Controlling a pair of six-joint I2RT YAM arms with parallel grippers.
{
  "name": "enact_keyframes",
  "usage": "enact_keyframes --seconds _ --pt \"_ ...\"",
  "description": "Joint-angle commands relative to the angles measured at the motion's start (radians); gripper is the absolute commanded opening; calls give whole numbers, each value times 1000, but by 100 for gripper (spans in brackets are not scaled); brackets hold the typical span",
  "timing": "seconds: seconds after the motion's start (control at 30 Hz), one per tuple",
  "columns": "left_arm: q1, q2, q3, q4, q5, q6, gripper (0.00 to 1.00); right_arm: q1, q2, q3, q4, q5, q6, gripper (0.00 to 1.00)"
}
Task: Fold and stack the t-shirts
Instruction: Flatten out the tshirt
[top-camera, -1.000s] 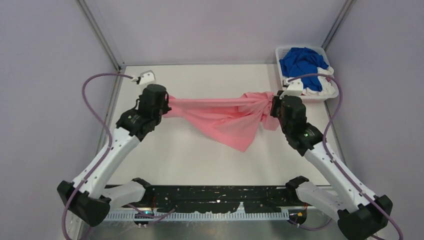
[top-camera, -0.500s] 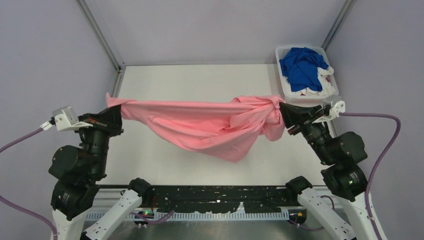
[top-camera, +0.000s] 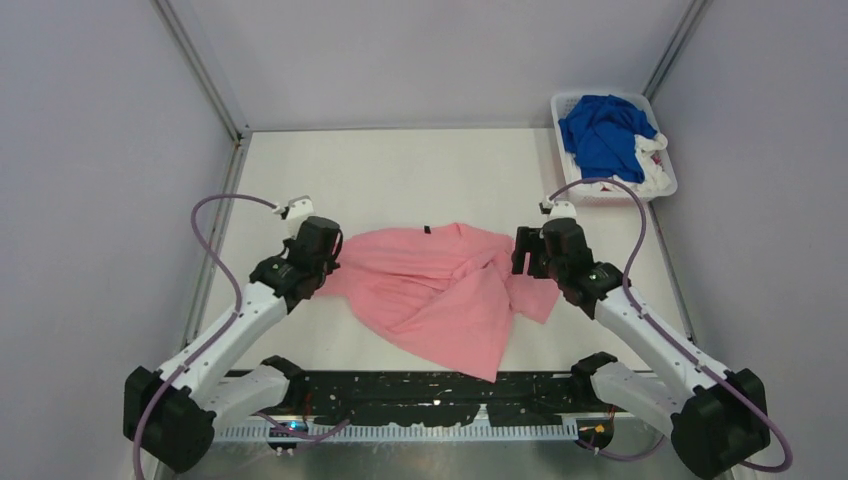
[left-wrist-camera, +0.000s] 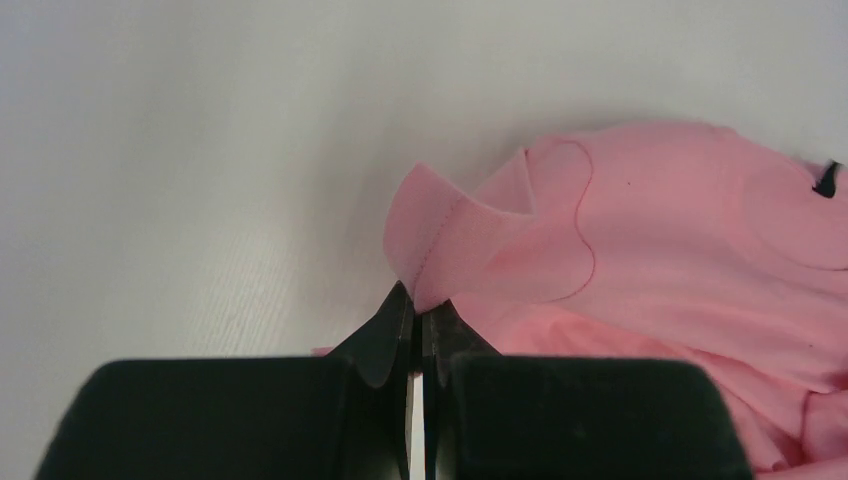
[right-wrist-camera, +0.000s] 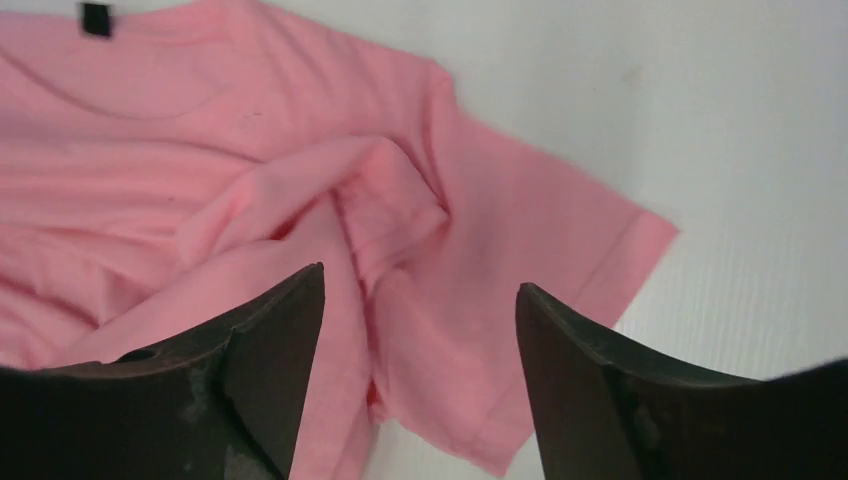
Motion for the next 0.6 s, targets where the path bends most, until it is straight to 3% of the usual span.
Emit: enact_keyframes --seconds 0.0,0.03,0.07,0.2,0.3,0.43,0.57 --pt "20 82 4 -10 -22 -98 0 -5 68 70 -70 233 51 86" --pt "20 98 4 -8 -19 -102 0 -4 74 80 -85 220 53 96" --pt "20 108 1 -8 -19 -111 0 -1 73 83 -92 188 53 99" --pt "22 107 -15 7 -28 -134 0 101 50 85 -190 189 77 96" --pt "22 93 -34 10 -37 -151 0 254 62 75 -249 183 122 95" --pt "23 78 -62 5 -10 -175 0 408 103 18 -224 29 212 96" --pt "23 80 -74 -26 18 -204 0 594 163 15 -242 -5 266 98"
